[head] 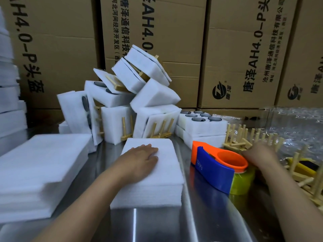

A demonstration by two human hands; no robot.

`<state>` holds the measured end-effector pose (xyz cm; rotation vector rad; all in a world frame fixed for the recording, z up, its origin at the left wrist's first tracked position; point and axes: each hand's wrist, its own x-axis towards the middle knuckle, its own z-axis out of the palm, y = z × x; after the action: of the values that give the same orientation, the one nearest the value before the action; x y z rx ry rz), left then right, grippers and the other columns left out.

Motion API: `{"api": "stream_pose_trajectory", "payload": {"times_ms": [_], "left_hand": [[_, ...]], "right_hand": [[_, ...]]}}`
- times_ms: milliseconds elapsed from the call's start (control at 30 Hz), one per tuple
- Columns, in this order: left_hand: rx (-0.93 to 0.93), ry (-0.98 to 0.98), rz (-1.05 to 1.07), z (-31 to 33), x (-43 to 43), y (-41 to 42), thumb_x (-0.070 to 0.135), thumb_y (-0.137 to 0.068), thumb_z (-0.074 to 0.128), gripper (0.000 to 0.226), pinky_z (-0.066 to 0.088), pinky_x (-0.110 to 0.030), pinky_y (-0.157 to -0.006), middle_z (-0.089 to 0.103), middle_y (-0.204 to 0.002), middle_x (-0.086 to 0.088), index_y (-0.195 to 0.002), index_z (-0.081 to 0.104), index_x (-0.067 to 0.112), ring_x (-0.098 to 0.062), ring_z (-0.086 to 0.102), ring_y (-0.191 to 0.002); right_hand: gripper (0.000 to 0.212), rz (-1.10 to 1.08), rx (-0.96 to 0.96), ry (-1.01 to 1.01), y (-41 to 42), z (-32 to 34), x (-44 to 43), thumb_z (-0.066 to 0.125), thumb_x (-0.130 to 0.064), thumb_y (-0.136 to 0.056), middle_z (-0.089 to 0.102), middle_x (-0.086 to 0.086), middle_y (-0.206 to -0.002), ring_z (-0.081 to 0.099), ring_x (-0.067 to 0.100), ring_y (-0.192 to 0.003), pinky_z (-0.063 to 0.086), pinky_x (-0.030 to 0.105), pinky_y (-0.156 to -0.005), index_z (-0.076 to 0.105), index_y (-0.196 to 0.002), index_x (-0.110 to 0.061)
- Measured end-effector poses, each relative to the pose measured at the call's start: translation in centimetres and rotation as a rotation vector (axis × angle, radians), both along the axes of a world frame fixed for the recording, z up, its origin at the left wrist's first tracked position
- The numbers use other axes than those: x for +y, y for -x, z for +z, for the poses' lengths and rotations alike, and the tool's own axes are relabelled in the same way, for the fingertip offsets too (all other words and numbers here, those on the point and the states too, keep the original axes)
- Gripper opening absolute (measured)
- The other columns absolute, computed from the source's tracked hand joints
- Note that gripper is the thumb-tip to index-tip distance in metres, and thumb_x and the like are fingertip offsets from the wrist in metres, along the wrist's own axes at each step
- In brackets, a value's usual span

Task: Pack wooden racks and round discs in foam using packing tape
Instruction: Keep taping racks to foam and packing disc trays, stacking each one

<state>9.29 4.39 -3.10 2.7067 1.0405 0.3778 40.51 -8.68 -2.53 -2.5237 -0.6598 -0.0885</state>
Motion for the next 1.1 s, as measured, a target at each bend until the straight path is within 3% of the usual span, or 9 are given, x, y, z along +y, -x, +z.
{"api": "stream_pose_trajectory", "payload": {"times_ms": [200, 333, 467, 533, 667, 833, 933, 1100], "left_hand": [[-0.016, -0.005, 0.005, 0.2, -0.3, 0.0, 0.040, -0.100, 0.027, 0.047, 0.006, -0.020, -0.110, 0.014, -0.157, 0.010, -0.147, 0.027, 0.032, -0.004, 0.011, -0.143], [-0.011, -0.006, 0.008, 0.3, -0.3, 0.0, 0.041, -0.100, 0.027, 0.047, 0.006, -0.020, -0.111, 0.014, -0.157, 0.010, -0.147, 0.026, 0.033, -0.004, 0.011, -0.143], [-0.014, -0.007, 0.007, 0.3, -0.3, 0.0, 0.041, -0.100, 0.028, 0.047, 0.007, -0.020, -0.110, 0.015, -0.157, 0.010, -0.147, 0.027, 0.032, -0.005, 0.012, -0.143], [-0.016, -0.008, 0.005, 0.3, -0.4, 0.0, 0.040, -0.100, 0.028, 0.047, 0.008, -0.020, -0.110, 0.016, -0.157, 0.009, -0.146, 0.028, 0.032, -0.005, 0.013, -0.142], [-0.016, -0.004, 0.007, 0.4, -0.6, 0.1, 0.040, -0.101, 0.028, 0.047, 0.008, -0.020, -0.110, 0.015, -0.157, 0.010, -0.146, 0.028, 0.031, -0.005, 0.013, -0.142], [-0.008, 0.000, 0.009, 0.6, -0.8, 0.1, 0.040, -0.101, 0.027, 0.047, 0.006, -0.021, -0.112, 0.014, -0.158, 0.010, -0.147, 0.026, 0.031, -0.006, 0.011, -0.143], [-0.008, 0.004, 0.009, 0.7, -0.9, 0.2, 0.040, -0.101, 0.027, 0.047, 0.007, -0.020, -0.111, 0.014, -0.158, 0.010, -0.147, 0.026, 0.031, -0.005, 0.011, -0.143], [-0.002, 0.005, 0.000, 0.8, -1.0, 0.2, 0.039, -0.101, 0.027, 0.047, 0.009, -0.019, -0.109, 0.015, -0.157, 0.009, -0.147, 0.027, 0.030, -0.005, 0.012, -0.142]], "right_hand": [[0.027, -0.065, -0.035, -0.329, 0.2, 0.6, -0.1, 0.061, -0.019, -0.087, 0.067, 0.023, -0.076, 0.065, 0.037, -0.077, 0.049, 0.036, -0.066, 0.071, -0.075, 0.003], [0.024, -0.058, -0.090, -0.528, 1.2, 0.9, -0.1, 0.056, -0.016, -0.089, 0.066, 0.020, -0.066, 0.065, 0.036, -0.067, 0.056, 0.046, -0.068, 0.070, -0.082, 0.003], [0.024, -0.024, -0.122, -0.658, 1.8, 1.0, 0.0, 0.054, -0.020, -0.093, 0.059, 0.005, -0.051, 0.057, 0.016, -0.045, 0.044, 0.027, -0.044, 0.072, -0.094, -0.004], [0.026, 0.008, -0.116, -0.720, 2.2, 1.0, 0.0, 0.053, -0.023, -0.094, 0.059, 0.001, -0.054, 0.056, 0.013, -0.046, 0.037, 0.022, -0.041, 0.069, -0.107, -0.007], [0.027, 0.094, -0.002, -0.911, 3.0, 1.6, 0.0, 0.054, -0.017, -0.093, 0.061, -0.006, -0.062, 0.058, 0.010, -0.050, 0.041, 0.023, -0.039, 0.064, -0.117, -0.012], [0.030, 0.182, 0.126, -1.013, 3.5, 1.8, -0.1, 0.053, -0.007, -0.094, 0.064, 0.000, -0.069, 0.061, 0.010, -0.055, 0.049, 0.011, -0.043, 0.061, -0.123, -0.010], [0.030, 0.238, 0.140, -1.078, 3.9, 1.9, 0.2, 0.052, -0.002, -0.094, 0.067, 0.005, -0.092, 0.061, 0.012, -0.058, 0.051, 0.011, -0.047, 0.060, -0.123, -0.006], [0.027, 0.244, 0.170, -1.094, 3.7, 1.6, 0.5, 0.052, -0.002, -0.094, 0.067, 0.009, -0.100, 0.064, 0.009, -0.066, 0.052, 0.010, -0.051, 0.060, -0.121, -0.002]]}}
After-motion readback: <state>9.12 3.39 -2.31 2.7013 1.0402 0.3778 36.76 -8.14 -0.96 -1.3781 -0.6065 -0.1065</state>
